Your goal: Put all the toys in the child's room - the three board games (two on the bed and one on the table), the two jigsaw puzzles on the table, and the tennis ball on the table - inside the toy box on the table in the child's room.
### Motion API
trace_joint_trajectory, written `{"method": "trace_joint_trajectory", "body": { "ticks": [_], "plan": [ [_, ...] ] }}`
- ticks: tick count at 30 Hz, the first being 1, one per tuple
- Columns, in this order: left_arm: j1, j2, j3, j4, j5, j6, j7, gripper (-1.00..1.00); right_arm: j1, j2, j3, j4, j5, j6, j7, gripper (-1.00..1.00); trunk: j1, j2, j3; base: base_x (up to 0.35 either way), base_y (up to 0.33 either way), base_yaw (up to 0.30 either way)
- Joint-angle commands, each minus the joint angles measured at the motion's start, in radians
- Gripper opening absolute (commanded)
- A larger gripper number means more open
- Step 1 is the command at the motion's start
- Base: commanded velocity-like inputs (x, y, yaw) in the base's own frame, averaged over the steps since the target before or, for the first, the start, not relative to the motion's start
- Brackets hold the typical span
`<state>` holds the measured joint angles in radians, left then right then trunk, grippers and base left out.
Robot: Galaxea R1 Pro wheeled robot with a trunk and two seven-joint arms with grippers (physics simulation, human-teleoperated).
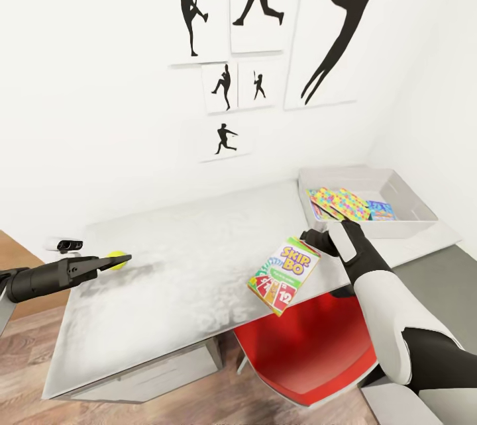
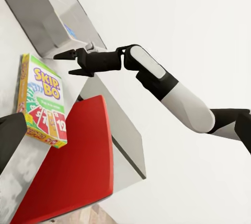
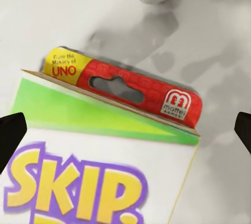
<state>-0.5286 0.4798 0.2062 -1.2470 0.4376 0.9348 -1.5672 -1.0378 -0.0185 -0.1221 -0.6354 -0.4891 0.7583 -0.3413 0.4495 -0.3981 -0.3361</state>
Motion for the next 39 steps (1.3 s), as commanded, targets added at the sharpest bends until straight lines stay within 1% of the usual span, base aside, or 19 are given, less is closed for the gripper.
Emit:
{"method": "trace_joint_trajectory", "body": {
  "ticks": [1,32,39],
  "plan": [
    [-0.001,0.0,0.0,0.0,0.0,0.01,-0.004,1.0,-0.001,0.0,-0.001,-0.001,-0.011,0.003,-0.009,1.0,0.001,-0.002,-0.003,0.0,0.012,0.0],
    [-0.001,0.0,-0.001,0.0,0.0,0.01,-0.004,1.0,-0.001,0.0,-0.002,-0.001,-0.014,0.003,-0.007,1.0,0.001,-0.002,-0.053,0.0,0.001,0.0],
    [-0.001,0.0,0.0,0.0,0.0,0.01,-0.004,1.0,-0.001,0.0,-0.001,-0.001,-0.015,0.004,-0.006,1.0,0.001,-0.002,-0.056,0.0,0.0,0.0]
  ]
}}
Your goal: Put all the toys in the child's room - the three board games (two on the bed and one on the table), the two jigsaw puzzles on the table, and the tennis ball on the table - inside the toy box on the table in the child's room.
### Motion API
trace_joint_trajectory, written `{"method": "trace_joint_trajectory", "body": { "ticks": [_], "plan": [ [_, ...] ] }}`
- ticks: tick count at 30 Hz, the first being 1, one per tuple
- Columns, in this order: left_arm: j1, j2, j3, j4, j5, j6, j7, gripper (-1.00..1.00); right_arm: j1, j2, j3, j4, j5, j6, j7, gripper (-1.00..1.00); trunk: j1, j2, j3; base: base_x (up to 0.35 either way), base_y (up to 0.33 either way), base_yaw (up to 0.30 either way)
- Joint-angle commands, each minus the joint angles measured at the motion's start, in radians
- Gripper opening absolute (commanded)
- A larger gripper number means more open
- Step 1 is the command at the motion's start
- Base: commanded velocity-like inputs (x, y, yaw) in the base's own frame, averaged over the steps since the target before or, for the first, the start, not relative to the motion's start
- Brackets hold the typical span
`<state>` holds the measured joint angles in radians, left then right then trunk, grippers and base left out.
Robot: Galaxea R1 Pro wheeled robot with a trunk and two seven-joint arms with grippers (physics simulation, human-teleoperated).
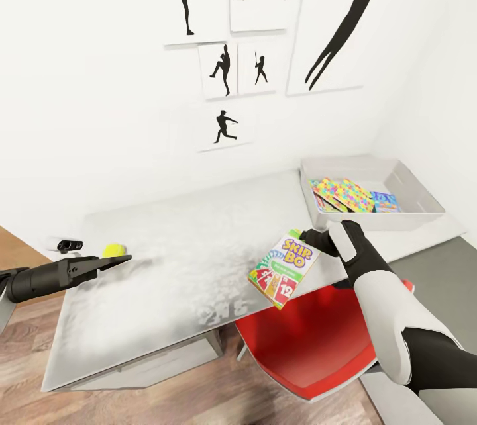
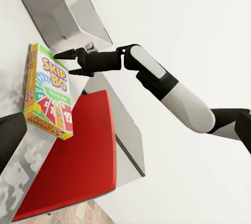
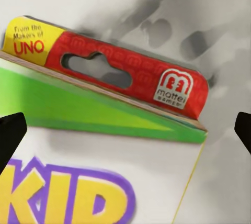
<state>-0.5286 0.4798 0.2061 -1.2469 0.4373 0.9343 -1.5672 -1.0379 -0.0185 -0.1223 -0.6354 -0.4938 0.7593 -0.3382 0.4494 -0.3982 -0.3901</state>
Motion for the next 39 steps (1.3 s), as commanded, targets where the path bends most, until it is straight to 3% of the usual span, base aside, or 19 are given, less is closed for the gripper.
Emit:
{"method": "trace_joint_trajectory", "body": {
  "ticks": [1,39],
  "plan": [
    [-0.001,0.0,0.0,0.0,0.0,0.011,-0.004,1.0,-0.001,0.0,-0.001,-0.001,-0.011,0.003,-0.009,1.0,0.001,-0.002,-0.002,0.0,0.0,0.0],
    [-0.001,0.0,-0.001,0.0,0.0,0.011,-0.004,1.0,-0.001,0.0,0.0,-0.001,-0.012,0.003,-0.004,1.0,0.001,-0.002,-0.008,0.0,0.048,0.0]
  ]
}}
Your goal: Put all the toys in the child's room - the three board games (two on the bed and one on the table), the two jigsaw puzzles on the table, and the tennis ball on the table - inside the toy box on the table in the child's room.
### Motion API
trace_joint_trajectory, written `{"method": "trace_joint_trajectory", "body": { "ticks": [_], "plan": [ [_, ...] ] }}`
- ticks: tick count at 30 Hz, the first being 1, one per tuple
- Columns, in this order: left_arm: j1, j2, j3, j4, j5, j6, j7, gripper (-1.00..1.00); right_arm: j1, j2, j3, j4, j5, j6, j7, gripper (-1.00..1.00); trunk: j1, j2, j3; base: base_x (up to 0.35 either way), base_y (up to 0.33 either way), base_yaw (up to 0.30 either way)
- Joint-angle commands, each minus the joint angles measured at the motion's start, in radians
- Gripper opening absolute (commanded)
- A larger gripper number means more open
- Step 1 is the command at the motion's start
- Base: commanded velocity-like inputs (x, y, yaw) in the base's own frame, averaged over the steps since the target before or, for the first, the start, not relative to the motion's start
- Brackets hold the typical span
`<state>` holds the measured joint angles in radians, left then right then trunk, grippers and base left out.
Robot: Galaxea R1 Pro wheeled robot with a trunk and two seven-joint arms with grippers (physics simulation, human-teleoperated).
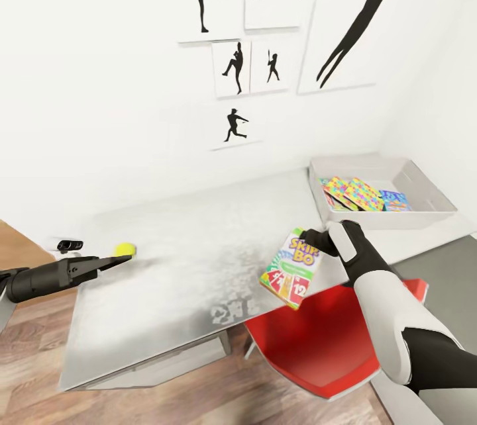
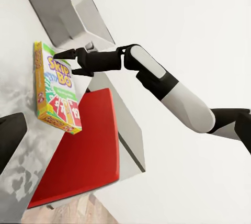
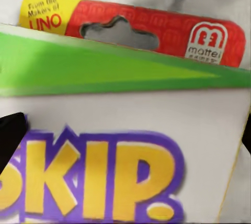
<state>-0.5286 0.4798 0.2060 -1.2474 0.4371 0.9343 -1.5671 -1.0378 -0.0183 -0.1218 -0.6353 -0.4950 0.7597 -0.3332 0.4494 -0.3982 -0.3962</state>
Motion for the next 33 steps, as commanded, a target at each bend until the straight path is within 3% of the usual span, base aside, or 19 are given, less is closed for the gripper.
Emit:
{"method": "trace_joint_trajectory", "body": {
  "ticks": [1,13,33],
  "plan": [
    [-0.001,0.0,0.0,0.0,0.0,0.011,-0.004,1.0,-0.001,0.0,-0.001,-0.001,-0.011,0.003,-0.009,1.0,0.001,-0.002,-0.002,0.0,0.254,0.0],
    [-0.001,0.0,0.0,0.0,0.0,0.011,-0.004,1.0,-0.001,0.004,-0.001,-0.001,-0.009,0.003,-0.009,1.0,0.001,-0.002,-0.002,-0.112,0.241,0.0],
    [-0.001,0.0,0.001,0.0,0.0,0.011,-0.004,1.0,-0.001,0.011,-0.001,-0.003,-0.007,0.003,-0.009,1.0,0.001,-0.002,-0.002,-0.064,0.104,0.0]
  ]
}}
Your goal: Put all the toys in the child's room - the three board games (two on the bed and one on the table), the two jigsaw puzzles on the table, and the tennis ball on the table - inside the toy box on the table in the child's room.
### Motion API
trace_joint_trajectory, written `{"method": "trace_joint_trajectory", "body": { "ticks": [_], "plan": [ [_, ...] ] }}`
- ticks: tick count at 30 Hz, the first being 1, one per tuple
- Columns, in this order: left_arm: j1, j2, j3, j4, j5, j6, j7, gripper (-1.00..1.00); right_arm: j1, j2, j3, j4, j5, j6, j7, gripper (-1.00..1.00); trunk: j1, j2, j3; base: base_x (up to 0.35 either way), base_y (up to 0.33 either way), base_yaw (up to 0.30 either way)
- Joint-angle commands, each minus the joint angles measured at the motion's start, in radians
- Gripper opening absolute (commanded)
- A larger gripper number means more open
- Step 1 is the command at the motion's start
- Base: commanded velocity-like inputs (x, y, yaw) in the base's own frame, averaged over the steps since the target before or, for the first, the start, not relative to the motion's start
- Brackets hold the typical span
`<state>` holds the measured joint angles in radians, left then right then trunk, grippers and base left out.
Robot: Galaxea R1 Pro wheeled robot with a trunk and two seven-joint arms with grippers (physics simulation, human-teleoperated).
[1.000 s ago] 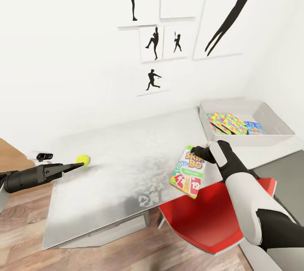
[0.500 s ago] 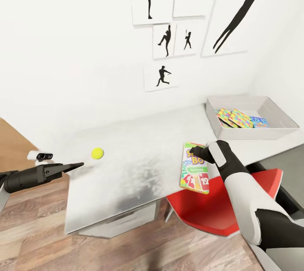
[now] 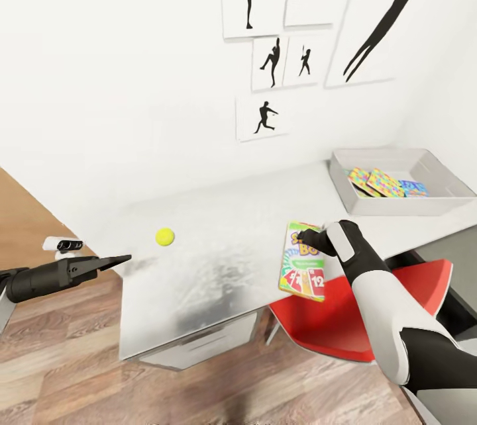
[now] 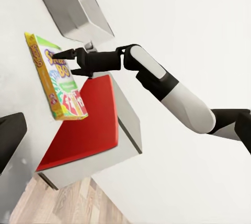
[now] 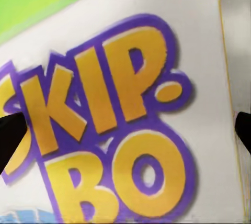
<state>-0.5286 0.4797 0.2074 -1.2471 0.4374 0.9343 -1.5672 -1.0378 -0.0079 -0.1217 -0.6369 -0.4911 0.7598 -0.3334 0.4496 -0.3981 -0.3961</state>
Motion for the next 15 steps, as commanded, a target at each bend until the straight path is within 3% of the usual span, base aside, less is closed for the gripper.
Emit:
{"method": "trace_joint_trajectory", "body": {
  "ticks": [1,11,15],
  "plan": [
    [-0.001,0.0,0.0,0.0,0.0,0.011,-0.004,1.0,-0.001,0.0,-0.001,-0.001,-0.011,0.003,-0.009,1.0,0.0,-0.002,-0.002,-0.097,0.089,0.0],
    [-0.001,0.0,-0.001,0.0,0.0,0.012,-0.004,1.0,-0.001,0.0,0.0,-0.001,-0.011,0.003,-0.009,1.0,0.0,-0.002,-0.002,-0.047,0.214,0.0],
    [-0.001,0.0,-0.001,0.0,0.0,0.011,-0.004,1.0,-0.001,0.0,0.001,-0.001,-0.011,0.003,-0.009,1.0,0.0,-0.002,-0.002,-0.008,0.085,0.0]
  ]
}}
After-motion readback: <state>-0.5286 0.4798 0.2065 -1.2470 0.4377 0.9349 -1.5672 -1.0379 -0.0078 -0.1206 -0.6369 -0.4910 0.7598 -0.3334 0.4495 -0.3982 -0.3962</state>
